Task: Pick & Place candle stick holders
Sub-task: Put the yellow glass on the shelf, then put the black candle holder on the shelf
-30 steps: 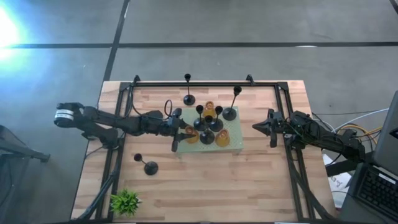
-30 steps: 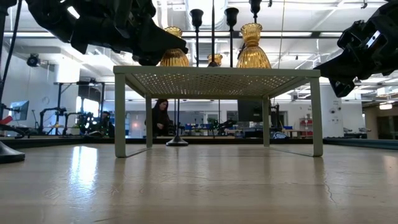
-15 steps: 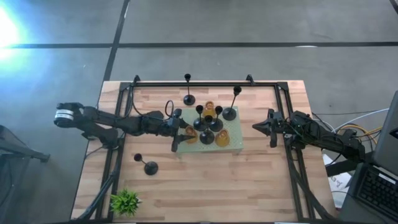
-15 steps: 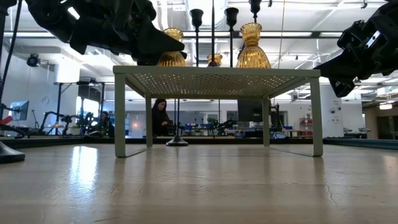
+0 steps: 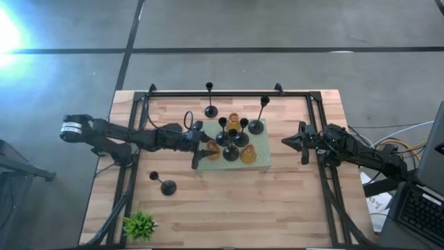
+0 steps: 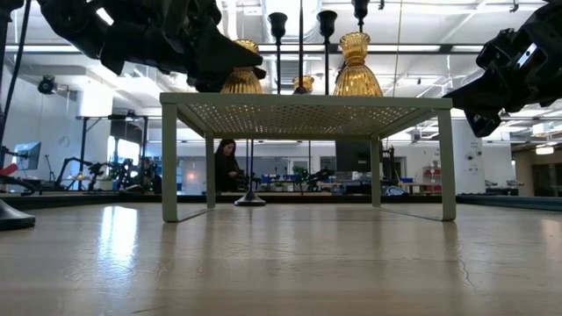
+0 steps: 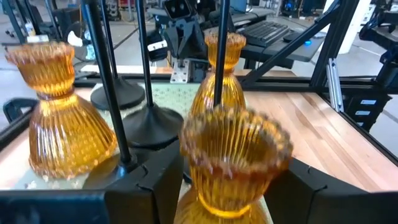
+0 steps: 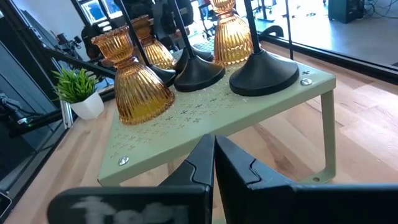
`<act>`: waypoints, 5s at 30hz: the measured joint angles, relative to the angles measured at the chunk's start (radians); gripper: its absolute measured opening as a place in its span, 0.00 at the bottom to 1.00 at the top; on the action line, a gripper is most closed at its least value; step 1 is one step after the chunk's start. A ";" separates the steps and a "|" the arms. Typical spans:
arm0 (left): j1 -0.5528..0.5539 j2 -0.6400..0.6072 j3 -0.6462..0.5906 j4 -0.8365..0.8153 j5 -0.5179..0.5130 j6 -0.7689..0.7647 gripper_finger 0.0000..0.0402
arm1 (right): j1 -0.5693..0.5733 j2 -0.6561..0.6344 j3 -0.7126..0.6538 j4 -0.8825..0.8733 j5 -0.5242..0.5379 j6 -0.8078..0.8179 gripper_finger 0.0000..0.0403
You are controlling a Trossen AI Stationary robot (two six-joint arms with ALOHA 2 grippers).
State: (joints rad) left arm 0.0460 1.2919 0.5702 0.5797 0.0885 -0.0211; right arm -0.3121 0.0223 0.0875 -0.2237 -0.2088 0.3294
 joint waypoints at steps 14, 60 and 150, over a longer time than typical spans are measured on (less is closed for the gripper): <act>0.000 0.001 0.022 0.002 0.000 0.009 0.49 | 0.000 0.000 0.000 0.000 0.000 0.000 0.02; 0.006 0.074 0.084 -0.015 0.007 0.025 0.49 | 0.000 0.000 0.000 0.000 0.000 0.000 0.02; -0.126 -0.966 -0.156 -1.544 0.139 -0.575 0.60 | 0.000 0.000 0.000 0.000 0.000 0.000 0.02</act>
State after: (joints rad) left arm -0.0799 0.3259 0.4142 -0.9639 0.2278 -0.5958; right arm -0.3121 0.0219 0.0875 -0.2237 -0.2086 0.3294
